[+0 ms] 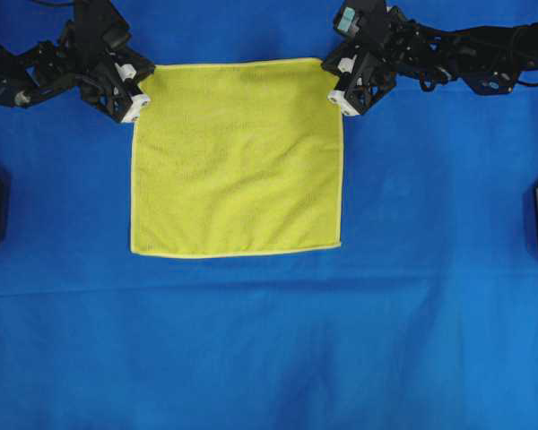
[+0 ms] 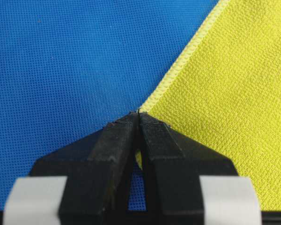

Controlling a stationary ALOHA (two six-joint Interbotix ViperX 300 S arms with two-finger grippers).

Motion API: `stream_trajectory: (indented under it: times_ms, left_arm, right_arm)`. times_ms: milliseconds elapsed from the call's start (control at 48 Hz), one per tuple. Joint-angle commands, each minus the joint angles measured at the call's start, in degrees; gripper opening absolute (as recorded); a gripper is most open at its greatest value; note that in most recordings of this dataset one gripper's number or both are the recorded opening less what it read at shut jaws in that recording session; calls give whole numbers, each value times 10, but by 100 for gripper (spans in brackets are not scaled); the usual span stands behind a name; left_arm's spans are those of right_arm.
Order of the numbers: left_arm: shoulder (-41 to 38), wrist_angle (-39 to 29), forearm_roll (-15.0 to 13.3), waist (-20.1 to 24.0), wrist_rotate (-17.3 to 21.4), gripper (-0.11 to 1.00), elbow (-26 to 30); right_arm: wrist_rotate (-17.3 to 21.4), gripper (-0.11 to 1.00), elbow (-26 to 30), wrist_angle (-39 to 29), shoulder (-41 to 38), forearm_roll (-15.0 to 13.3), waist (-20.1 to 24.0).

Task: Fold the yellow towel.
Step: 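Move both grippers to the towel's top corners and grasp them, then pull both top corners toward the bottom edge, folding the towel in half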

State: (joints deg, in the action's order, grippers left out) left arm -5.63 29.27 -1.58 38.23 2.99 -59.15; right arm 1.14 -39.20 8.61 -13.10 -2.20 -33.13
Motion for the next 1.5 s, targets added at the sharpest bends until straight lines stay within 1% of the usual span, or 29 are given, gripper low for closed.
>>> stream_trajectory:
  times_ms: [0, 125, 229, 354, 521, 709, 834, 938, 1022, 1084, 1168, 1293, 1355, 1480]
  left_arm:
    - [22, -13, 0, 3, 4, 1, 11]
    - [61, -40, 1, -2, 13, 1, 14]
    - [111, -59, 1, -5, 27, 1, 16]
    - [151, -83, 1, -5, 42, 1, 13]
    - [159, -105, 0, -8, 43, 1, 7]
    - [167, -120, 1, -34, 46, 1, 1]
    - [182, -159, 0, -72, 42, 1, -2]
    - [200, -187, 0, -112, 32, 1, -11]
    - [214, -198, 0, -150, 25, 1, -25]
    - [229, -200, 0, -192, 15, 1, -38]
    - [247, -200, 0, -237, -3, 1, -53]
    - [266, -203, 0, -303, -41, 1, -75]
    - [271, -203, 0, -329, -60, 1, -81]
    - [269, -203, 0, -380, -96, 1, -83]
  right_arm:
    - [1, 2, 2, 1, 22, 6, -1]
    - [1, 2, -1, 0, 52, 10, 2]
    - [1, 2, -2, 0, 75, 9, 2]
    - [0, 2, -2, -1, 89, 10, 3]
    - [0, 2, -2, -2, 90, 10, 8]
    - [0, 2, -3, -14, 96, 9, 24]
    - [1, 2, -7, -37, 112, 10, 46]
    - [1, 2, -20, -55, 133, 12, 76]
    - [1, 2, -32, -69, 146, 13, 103]
    - [1, 2, -42, -80, 156, 13, 127]
    - [2, 2, -56, -99, 166, 14, 163]
    - [7, 2, -71, -110, 172, 21, 207]
    - [17, 2, -77, -112, 174, 23, 224]
    - [36, 2, -82, -113, 177, 24, 244]
